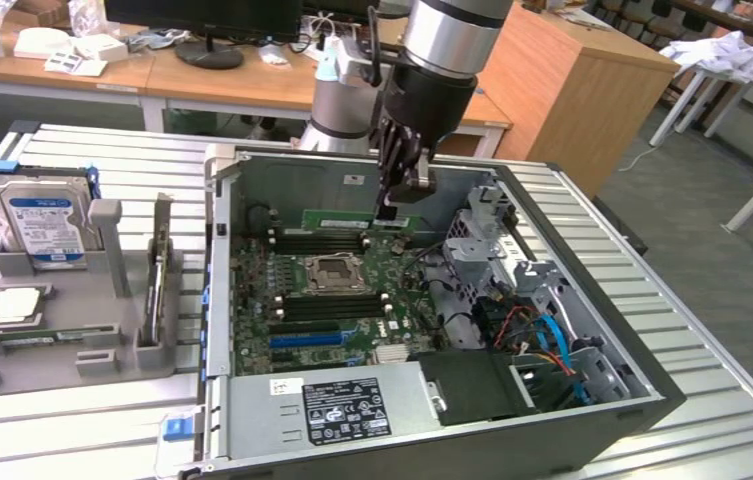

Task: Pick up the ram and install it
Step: 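Pick up the ram and move it above insertion slot, then insert the ram into the slot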

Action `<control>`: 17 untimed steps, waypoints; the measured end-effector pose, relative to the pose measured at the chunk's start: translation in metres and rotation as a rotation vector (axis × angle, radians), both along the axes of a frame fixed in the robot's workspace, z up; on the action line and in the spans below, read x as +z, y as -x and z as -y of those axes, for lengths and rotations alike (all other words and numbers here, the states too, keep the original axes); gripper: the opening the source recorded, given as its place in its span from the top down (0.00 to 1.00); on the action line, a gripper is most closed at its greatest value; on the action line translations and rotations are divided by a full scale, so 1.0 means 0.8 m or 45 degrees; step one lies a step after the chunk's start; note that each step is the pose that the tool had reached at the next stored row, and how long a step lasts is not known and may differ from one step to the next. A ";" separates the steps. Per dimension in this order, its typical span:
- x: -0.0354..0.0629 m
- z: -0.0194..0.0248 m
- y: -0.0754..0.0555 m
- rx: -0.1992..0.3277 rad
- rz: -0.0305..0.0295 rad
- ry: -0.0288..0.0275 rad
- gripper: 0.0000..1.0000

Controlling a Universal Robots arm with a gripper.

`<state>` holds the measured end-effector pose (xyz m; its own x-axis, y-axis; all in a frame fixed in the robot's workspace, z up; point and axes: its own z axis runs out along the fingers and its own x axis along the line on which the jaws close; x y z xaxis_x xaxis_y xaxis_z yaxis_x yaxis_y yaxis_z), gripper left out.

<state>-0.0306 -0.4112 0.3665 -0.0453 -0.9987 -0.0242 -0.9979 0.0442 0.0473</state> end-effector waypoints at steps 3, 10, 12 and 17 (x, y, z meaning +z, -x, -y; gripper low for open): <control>0.000 0.0001 0.000 0.000 0.0001 0.0000 0.89; 0.000 0.0013 0.000 0.000 0.0001 0.0000 0.89; 0.000 0.0019 0.000 0.000 0.0000 0.0001 0.89; 0.000 0.0027 0.000 0.000 0.0001 0.0000 0.89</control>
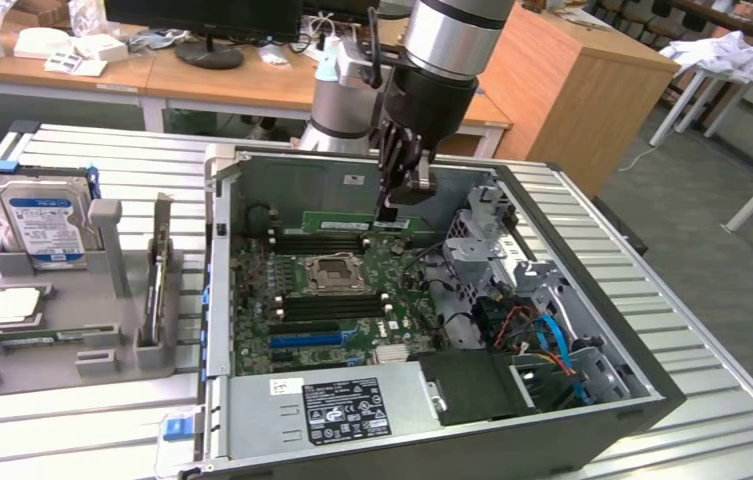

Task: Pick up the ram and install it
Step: 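Insert the ram into the slot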

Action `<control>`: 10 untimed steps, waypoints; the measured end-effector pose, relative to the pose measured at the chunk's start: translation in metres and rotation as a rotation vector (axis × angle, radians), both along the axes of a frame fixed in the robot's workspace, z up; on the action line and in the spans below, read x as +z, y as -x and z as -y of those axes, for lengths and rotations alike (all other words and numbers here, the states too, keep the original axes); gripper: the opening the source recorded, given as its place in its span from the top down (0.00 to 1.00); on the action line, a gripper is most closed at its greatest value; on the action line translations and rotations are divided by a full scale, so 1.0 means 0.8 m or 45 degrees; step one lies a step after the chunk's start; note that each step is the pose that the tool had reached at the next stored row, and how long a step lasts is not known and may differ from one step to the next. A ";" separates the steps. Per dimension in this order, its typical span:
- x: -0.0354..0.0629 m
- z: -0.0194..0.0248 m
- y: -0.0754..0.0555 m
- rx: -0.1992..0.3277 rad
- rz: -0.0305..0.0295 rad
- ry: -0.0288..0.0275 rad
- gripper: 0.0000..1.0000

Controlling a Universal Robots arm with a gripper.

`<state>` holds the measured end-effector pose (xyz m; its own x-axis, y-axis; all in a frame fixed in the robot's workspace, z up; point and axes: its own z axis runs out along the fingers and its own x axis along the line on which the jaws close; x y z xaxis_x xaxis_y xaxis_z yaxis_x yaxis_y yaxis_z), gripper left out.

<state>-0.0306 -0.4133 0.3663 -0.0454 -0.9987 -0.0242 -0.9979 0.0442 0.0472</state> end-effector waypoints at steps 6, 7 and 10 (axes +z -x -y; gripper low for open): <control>0.000 0.0000 0.000 0.000 0.0000 -0.0001 0.89; 0.000 0.0000 0.000 0.000 0.0000 0.0000 0.89; -0.001 0.0001 0.000 0.000 0.0000 -0.0001 0.89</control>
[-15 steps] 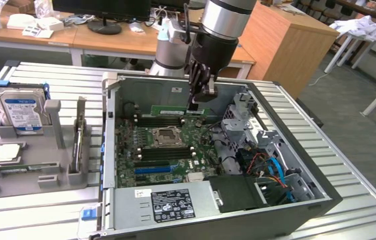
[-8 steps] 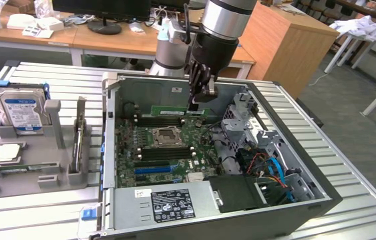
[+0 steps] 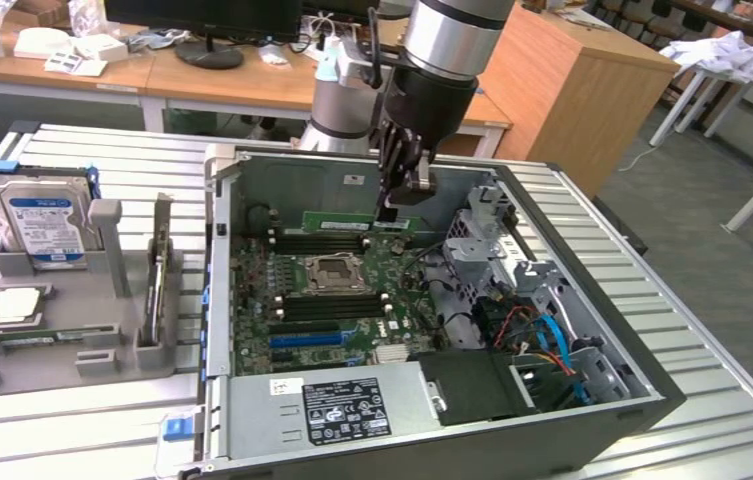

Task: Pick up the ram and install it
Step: 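Insert the ram into the slot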

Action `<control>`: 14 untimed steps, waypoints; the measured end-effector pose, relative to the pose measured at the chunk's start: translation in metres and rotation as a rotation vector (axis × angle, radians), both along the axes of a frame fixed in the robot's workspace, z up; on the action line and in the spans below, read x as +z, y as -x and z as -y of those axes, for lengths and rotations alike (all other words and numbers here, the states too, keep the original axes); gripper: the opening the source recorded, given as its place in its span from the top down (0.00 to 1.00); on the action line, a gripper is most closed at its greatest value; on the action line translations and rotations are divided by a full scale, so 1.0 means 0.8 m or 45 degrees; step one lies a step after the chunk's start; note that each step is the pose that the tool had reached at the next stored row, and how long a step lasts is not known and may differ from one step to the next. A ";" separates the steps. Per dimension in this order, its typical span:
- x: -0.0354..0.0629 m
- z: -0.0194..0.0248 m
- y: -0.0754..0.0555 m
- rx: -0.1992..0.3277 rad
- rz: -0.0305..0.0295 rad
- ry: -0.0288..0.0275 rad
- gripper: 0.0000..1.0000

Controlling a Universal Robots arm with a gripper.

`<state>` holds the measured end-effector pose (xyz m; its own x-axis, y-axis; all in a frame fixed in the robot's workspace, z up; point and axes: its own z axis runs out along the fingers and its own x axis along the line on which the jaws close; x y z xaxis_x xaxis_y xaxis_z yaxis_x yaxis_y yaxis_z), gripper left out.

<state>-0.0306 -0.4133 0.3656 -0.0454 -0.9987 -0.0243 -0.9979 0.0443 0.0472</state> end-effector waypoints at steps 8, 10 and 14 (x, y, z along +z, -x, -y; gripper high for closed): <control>-0.016 0.0000 0.000 0.000 0.0000 0.0000 0.89; -0.020 -0.0001 0.000 0.000 0.0000 -0.0002 0.89; -0.029 -0.0001 0.000 0.000 0.0000 0.0000 0.89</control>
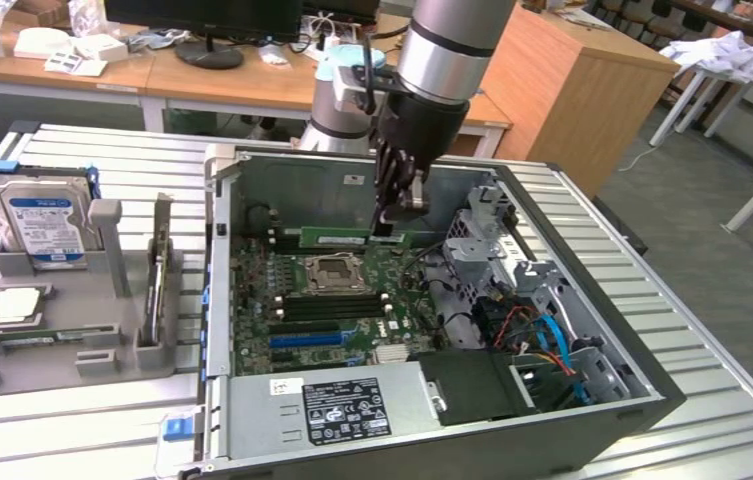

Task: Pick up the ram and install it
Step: 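Insert the ram into the slot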

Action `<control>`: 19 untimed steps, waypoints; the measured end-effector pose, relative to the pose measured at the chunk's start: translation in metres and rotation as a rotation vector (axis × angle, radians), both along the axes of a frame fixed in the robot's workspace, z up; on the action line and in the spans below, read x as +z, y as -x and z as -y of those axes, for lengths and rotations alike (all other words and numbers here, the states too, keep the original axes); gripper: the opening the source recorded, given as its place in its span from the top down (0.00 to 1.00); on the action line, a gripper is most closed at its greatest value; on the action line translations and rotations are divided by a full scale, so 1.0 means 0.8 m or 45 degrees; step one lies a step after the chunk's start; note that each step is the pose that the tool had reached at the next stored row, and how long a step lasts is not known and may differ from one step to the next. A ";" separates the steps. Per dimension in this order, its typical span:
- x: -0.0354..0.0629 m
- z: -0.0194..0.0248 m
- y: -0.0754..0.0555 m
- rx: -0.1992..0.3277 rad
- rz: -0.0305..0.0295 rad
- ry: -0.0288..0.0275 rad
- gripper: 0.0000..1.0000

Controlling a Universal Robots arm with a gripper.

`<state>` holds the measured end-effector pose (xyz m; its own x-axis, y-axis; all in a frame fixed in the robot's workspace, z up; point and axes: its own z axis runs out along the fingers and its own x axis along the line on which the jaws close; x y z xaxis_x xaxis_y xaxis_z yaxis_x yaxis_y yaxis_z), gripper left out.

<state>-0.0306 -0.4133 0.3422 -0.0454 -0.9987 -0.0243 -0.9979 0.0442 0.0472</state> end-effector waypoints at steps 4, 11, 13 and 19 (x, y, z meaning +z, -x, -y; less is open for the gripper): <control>-0.009 0.0000 0.000 0.000 0.0000 0.0001 0.89; -0.024 0.0000 0.000 0.000 0.0000 0.0000 0.89; -0.028 0.0000 0.000 0.000 0.0000 0.0001 0.89; -0.039 0.0000 0.000 0.000 0.0001 -0.0001 0.89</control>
